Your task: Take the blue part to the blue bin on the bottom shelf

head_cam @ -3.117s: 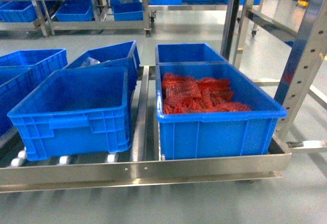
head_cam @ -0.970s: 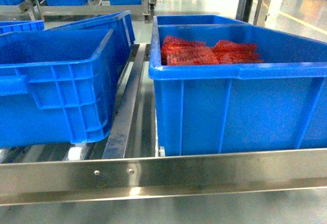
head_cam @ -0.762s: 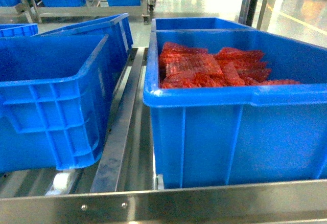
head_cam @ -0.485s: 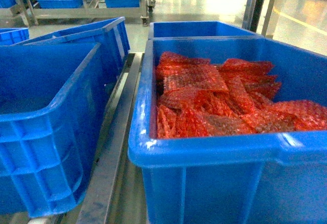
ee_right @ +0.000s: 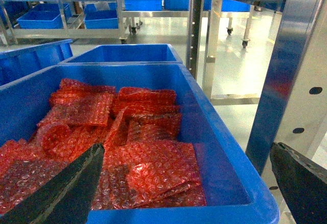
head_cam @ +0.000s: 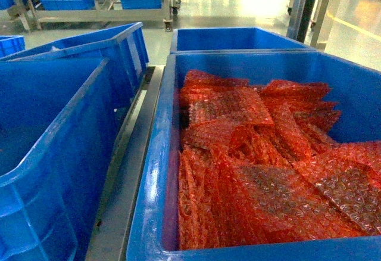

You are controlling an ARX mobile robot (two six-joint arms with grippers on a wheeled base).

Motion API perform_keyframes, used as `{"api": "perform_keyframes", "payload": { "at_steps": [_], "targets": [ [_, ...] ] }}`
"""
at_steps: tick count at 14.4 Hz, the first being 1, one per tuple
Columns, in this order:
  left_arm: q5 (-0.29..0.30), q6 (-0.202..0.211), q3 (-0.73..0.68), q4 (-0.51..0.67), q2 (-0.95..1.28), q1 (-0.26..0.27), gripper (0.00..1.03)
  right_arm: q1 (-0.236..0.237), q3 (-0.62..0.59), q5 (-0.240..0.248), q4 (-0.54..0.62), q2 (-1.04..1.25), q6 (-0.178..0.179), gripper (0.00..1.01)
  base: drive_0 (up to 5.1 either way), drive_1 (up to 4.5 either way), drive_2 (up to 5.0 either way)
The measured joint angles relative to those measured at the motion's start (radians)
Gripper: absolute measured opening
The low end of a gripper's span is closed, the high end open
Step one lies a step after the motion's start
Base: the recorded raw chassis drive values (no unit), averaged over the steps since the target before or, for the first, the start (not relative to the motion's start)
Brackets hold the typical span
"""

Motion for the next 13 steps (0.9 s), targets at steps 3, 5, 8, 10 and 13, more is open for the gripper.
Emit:
{"api": "perform_keyframes", "payload": {
  "at_steps": [3,5,8,10,13],
  "targets": [
    [0.0,0.0,0.0,0.0,0.0,0.0,0.44,0.0,0.0,0.0,0.0,0.0,0.0,0.98,-0.1,4.1,-4.3],
    [0.0,0.0,0.0,0.0,0.0,0.0,0.44,0.0,0.0,0.0,0.0,0.0,0.0,0.98,-0.1,4.1,-4.3],
    [0.0,0.0,0.0,0.0,0.0,0.0,0.44,0.0,0.0,0.0,0.0,0.0,0.0,0.98,-0.1,4.1,-4.3],
    [0.0,0.0,0.0,0.0,0.0,0.0,0.44,0.0,0.0,0.0,0.0,0.0,0.0,0.98,-0.1,4.1,-4.3],
    [0.0,0.0,0.0,0.0,0.0,0.0,0.44,0.0,0.0,0.0,0.0,0.0,0.0,0.98,-0.1,4.1,-4.3]
  ]
}}
